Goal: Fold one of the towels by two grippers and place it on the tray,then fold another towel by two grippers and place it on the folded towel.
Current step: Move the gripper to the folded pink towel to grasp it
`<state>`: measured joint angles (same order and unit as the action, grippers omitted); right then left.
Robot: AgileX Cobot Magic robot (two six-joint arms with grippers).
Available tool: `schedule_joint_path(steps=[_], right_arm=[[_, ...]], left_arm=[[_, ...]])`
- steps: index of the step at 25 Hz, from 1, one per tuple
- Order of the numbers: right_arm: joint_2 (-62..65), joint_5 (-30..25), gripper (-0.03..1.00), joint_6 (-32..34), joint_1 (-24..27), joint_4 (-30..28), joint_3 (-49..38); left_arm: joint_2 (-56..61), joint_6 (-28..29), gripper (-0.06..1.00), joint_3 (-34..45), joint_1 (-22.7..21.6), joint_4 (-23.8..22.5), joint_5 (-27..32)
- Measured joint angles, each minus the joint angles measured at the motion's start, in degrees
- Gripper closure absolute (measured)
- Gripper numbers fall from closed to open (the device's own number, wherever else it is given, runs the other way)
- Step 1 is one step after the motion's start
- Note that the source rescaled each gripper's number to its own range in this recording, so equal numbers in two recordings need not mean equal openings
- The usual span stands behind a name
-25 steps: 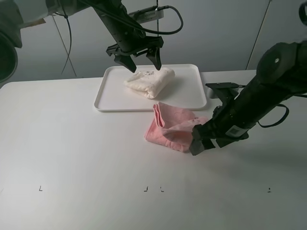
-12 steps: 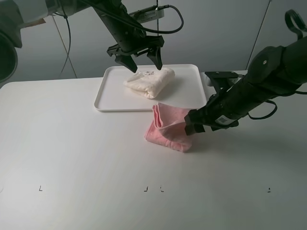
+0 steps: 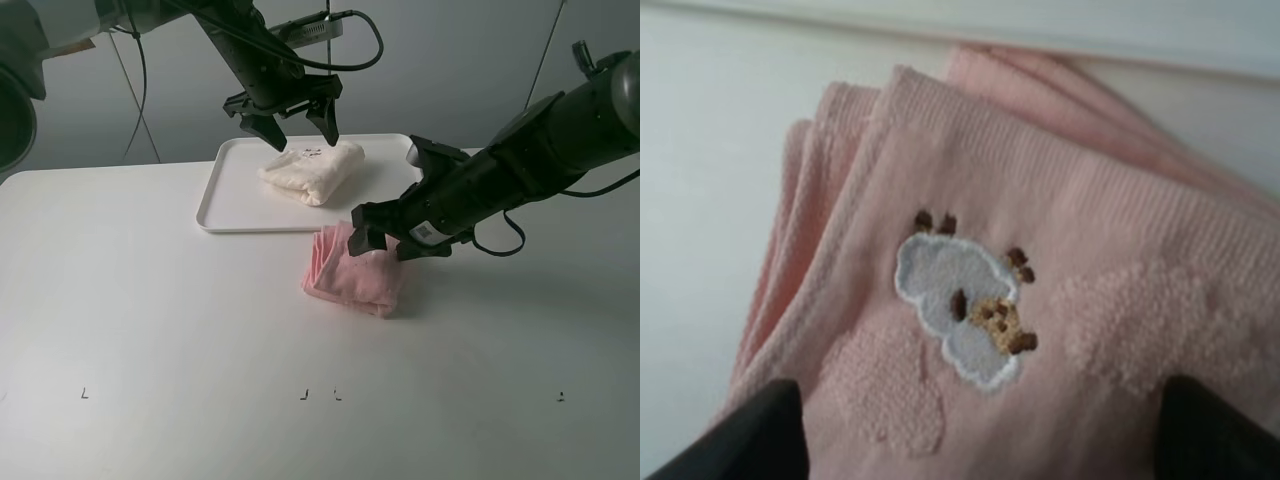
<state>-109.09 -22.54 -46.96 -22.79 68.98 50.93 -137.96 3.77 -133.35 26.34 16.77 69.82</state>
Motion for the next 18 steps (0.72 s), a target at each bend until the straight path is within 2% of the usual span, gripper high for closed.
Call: schedule_joint_path(steps=[4, 9, 13, 18], right_arm=[[-1.11, -1.27, 0.2, -5.52, 0.0, 7.74, 0.04], [-1.11, -1.27, 0.2, -5.49, 0.0, 9.15, 0.04], [-1.11, -1.27, 0.2, 1.5, 0.0, 6.36, 0.14], [-1.11, -0.01, 0.2, 13.59, 0.0, -2.35, 0.13]], left_arm=[[0.0, -0.29, -0.05, 0.0, 0.0, 0.0, 0.0], [0.0, -0.73, -0.05, 0.0, 0.0, 0.0, 0.0], [0.0, -1.07, -0.05, 0.0, 0.0, 0.0, 0.0], [0.0, -1.95, -0.05, 0.0, 0.0, 0.0, 0.0]])
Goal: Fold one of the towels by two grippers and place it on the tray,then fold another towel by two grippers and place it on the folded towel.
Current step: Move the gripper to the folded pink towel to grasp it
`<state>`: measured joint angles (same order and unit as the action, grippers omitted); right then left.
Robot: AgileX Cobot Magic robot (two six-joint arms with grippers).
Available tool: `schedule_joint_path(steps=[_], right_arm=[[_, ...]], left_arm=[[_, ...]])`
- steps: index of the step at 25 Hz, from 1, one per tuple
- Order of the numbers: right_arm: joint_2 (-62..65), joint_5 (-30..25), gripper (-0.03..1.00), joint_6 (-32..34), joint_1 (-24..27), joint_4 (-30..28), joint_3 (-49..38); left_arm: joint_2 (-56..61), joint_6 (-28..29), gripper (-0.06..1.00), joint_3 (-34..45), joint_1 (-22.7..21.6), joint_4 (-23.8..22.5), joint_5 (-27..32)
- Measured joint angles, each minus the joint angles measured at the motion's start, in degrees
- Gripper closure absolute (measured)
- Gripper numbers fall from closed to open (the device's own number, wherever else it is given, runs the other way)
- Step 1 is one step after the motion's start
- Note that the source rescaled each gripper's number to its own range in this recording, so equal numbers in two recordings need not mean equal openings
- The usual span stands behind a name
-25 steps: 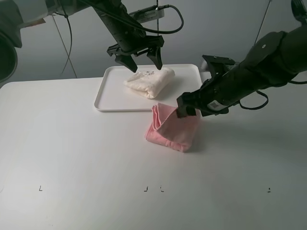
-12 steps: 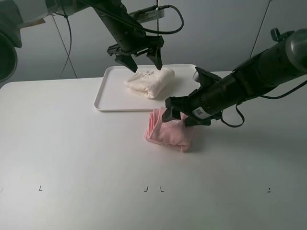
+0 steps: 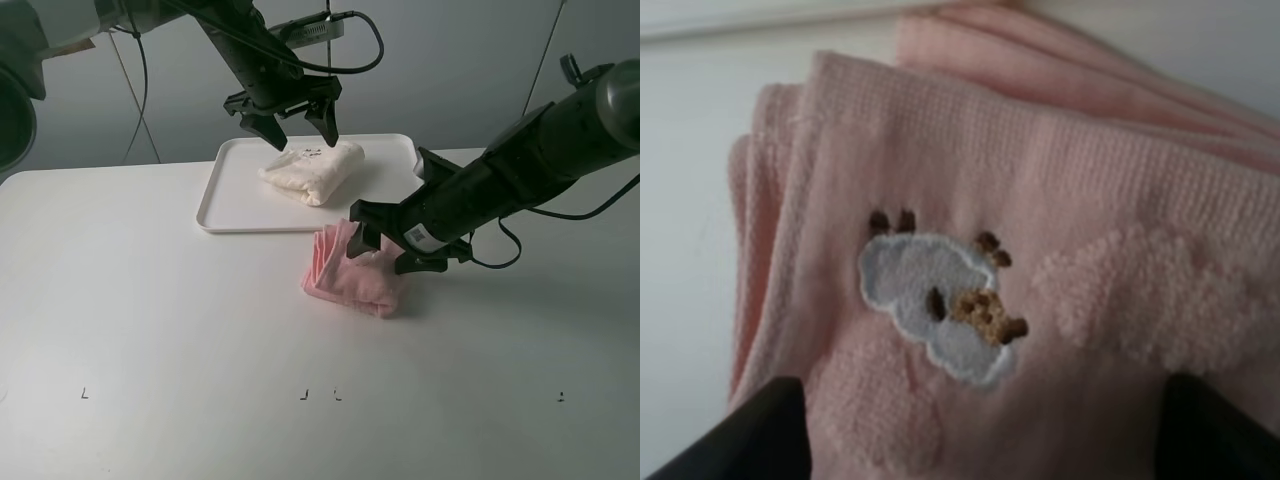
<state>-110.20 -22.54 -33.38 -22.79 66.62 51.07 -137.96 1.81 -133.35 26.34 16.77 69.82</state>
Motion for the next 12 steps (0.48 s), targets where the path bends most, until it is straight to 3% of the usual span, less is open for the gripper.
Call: schedule_joint_path(steps=[8, 12], right_arm=[[1.51, 0.23, 0.2, 4.59, 0.0, -3.79, 0.0], [1.78, -0.11, 0.2, 10.05, 0.0, -8.89, 0.0]], left_arm=[[0.0, -0.43, -0.05, 0.0, 0.0, -0.11, 0.0], [0.0, -0.43, -0.05, 0.0, 0.0, -0.22, 0.0]])
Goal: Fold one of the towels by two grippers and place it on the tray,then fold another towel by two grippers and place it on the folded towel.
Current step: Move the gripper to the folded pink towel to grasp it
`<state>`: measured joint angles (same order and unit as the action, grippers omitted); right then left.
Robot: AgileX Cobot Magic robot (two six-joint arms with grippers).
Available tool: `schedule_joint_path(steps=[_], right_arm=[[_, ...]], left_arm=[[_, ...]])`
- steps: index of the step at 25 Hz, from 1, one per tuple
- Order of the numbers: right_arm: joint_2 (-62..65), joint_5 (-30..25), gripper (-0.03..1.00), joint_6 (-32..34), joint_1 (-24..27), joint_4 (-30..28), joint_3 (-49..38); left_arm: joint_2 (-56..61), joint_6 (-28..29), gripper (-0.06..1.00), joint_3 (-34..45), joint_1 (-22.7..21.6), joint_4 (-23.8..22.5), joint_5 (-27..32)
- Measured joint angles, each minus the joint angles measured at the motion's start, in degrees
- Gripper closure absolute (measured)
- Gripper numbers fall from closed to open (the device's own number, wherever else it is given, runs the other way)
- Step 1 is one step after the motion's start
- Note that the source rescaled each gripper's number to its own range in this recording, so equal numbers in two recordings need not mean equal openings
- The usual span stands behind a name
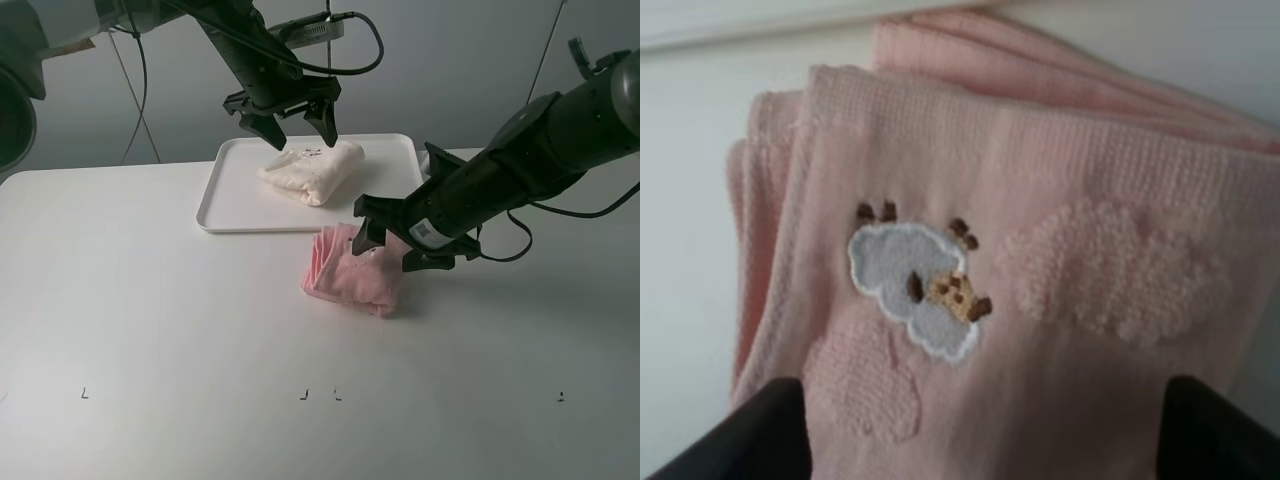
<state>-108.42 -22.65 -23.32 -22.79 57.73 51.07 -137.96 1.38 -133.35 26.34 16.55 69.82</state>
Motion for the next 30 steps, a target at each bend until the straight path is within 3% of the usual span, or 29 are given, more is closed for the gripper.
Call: schedule_joint_path(steps=[4, 15, 21, 27, 30], right_arm=[[-1.85, -1.1, 0.2, 2.79, 0.0, -3.09, 0.04], [-2.82, -0.75, 0.21, 4.79, 0.0, -4.35, 0.04], [-2.95, -0.75, 0.4, 4.79, 0.0, -4.35, 0.04], [-3.75, -0.05, 0.44, 4.79, 0.0, -3.18, 0.04], [-5.06, 0.19, 0.68, 4.44, 0.0, -2.78, 0.13]], left_arm=[[0.0, 0.0, -0.05, 0.0, 0.0, -0.11, 0.0], [0.0, 0.0, -0.05, 0.0, 0.0, -0.22, 0.0], [0.0, 0.0, -0.05, 0.0, 0.0, -0.22, 0.0], [0.0, -1.02, -0.05, 0.0, 0.0, -0.22, 0.0], [0.0, -1.38, -0.05, 0.0, 0.0, -0.22, 0.0]])
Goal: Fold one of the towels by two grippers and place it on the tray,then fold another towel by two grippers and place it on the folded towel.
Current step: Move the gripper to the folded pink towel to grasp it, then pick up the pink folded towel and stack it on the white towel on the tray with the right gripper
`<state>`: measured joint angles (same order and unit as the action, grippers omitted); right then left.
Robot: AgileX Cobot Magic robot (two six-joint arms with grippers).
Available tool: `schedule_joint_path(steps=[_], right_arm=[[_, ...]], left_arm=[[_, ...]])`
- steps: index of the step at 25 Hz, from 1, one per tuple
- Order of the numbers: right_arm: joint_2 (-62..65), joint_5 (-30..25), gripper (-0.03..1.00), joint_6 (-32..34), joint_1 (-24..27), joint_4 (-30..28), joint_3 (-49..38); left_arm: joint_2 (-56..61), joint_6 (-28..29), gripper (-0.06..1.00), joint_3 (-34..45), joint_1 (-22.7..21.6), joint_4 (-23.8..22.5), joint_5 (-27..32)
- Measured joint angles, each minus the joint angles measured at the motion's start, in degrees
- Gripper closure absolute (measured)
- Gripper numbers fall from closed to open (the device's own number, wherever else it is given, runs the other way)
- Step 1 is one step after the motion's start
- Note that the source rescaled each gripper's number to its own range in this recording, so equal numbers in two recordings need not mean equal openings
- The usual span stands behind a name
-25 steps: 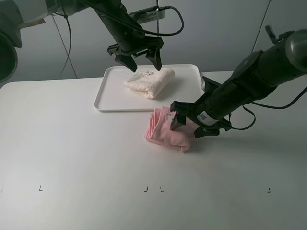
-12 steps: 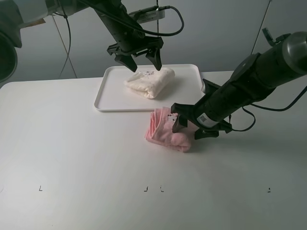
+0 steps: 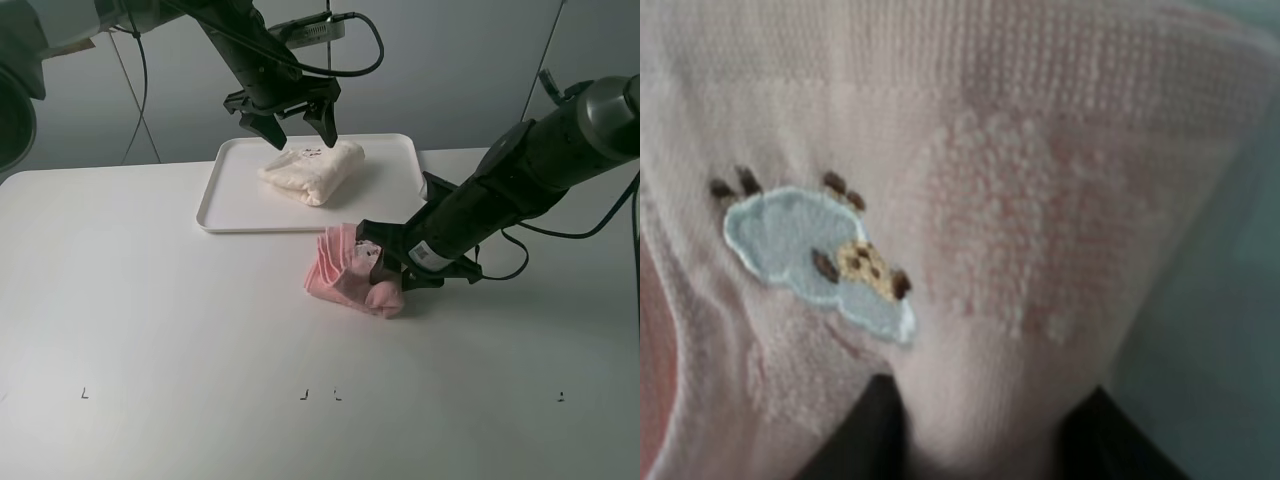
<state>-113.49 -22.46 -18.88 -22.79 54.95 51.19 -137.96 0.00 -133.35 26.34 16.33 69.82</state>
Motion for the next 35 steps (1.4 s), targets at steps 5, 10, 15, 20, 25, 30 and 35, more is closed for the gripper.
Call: schedule_joint_path(steps=[5, 10, 15, 20, 25, 30, 35], right_arm=[[0.38, -0.06, 0.84, -3.32, 0.0, 0.78, 0.04], [3.31, -0.06, 0.84, -4.67, 0.0, -0.77, 0.04], [8.02, -1.75, 0.84, -4.78, 0.0, -3.65, 0.04], [10.77, -4.27, 0.84, -4.78, 0.0, -6.54, 0.04], [11.12, -10.66, 0.84, -5.04, 0.0, -7.68, 3.12], [11.12, -15.15, 0.84, -5.17, 0.0, -8.25, 9.46], [11.12, -18.23, 0.84, -4.94, 0.0, -9.51, 16.75]], left_arm=[[0.0, -0.38, -0.05, 0.0, 0.0, 0.13, 0.0], [0.11, -3.94, -0.05, 0.0, 0.0, 0.5, 0.0], [3.01, -5.82, -0.05, 0.0, 0.0, -1.12, 0.08], [10.09, -5.66, -0.05, 5.03, -0.15, -4.37, -0.1], [18.96, -5.66, -0.05, 17.33, -0.51, -6.23, -4.28], [30.27, -5.66, -0.05, 35.65, -1.77, -6.97, -15.14], [41.41, -5.79, -0.05, 53.39, -6.36, -5.87, -25.02]])
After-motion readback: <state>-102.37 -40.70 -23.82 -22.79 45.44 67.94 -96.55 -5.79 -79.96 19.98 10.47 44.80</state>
